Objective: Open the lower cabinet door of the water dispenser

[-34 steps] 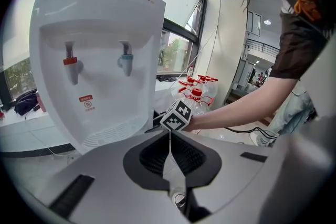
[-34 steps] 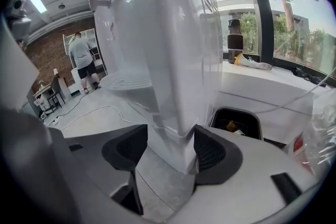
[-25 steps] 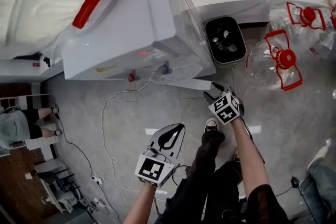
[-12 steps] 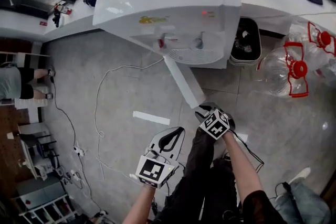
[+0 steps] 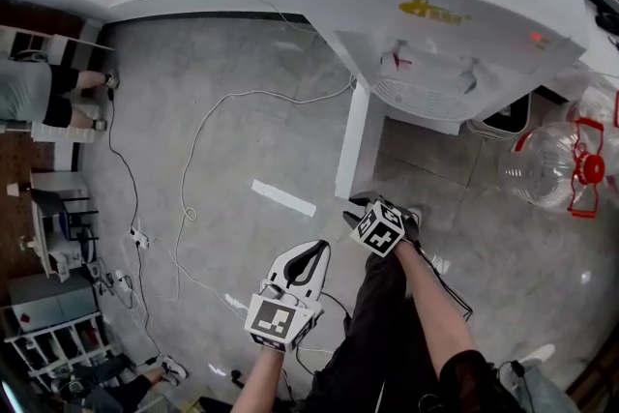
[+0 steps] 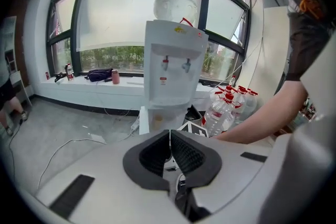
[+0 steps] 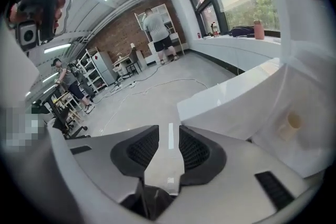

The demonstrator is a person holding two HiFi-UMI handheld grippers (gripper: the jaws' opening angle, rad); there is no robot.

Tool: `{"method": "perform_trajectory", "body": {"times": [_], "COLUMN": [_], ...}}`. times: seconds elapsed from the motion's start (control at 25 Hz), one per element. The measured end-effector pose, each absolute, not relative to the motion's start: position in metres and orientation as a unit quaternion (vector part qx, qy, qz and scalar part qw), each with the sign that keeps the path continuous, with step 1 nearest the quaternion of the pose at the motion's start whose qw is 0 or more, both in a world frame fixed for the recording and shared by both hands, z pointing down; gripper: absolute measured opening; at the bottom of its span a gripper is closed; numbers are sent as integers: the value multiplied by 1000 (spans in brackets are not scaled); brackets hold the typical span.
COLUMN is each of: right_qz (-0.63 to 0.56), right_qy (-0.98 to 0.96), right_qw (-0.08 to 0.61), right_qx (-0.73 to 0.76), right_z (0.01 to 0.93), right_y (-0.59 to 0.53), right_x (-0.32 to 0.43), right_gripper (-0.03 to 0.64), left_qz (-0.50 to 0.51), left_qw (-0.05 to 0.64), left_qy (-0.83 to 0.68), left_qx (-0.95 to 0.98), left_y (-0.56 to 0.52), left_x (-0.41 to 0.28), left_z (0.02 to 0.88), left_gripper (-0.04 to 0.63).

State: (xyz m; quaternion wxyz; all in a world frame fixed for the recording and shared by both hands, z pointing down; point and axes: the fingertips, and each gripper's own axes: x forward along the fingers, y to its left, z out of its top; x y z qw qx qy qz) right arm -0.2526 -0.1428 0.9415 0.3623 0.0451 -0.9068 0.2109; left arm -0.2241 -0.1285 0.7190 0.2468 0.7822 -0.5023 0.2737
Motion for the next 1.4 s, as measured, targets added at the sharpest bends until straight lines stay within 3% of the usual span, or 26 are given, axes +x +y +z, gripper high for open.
{"method": "perform_trajectory", "body": {"times": [0.28, 0.6, 0.92, 1.4], "right_qz": [214, 226, 260, 254], "right_qy": [-906, -910, -910, -910], "right_qw": [362, 334, 281, 147], "right_qx": [43, 93, 161, 295], "right_z": [932, 859, 726, 490], "right_y": [-147, -145, -126, -96], "right_x": [-271, -226, -152, 0], "right_gripper": [153, 155, 153, 140], "left_qz": [267, 261, 253, 257], "left_qw": [250, 229, 196, 164], "left_qy": [-526, -497, -459, -433], "left_qx": [768, 796, 829, 848], "left_y": [-125, -131, -124, -71], "left_x": [-248, -216, -156, -79], "left_z": [711, 669, 593, 461], "left_gripper": [17, 17, 17, 17]}}
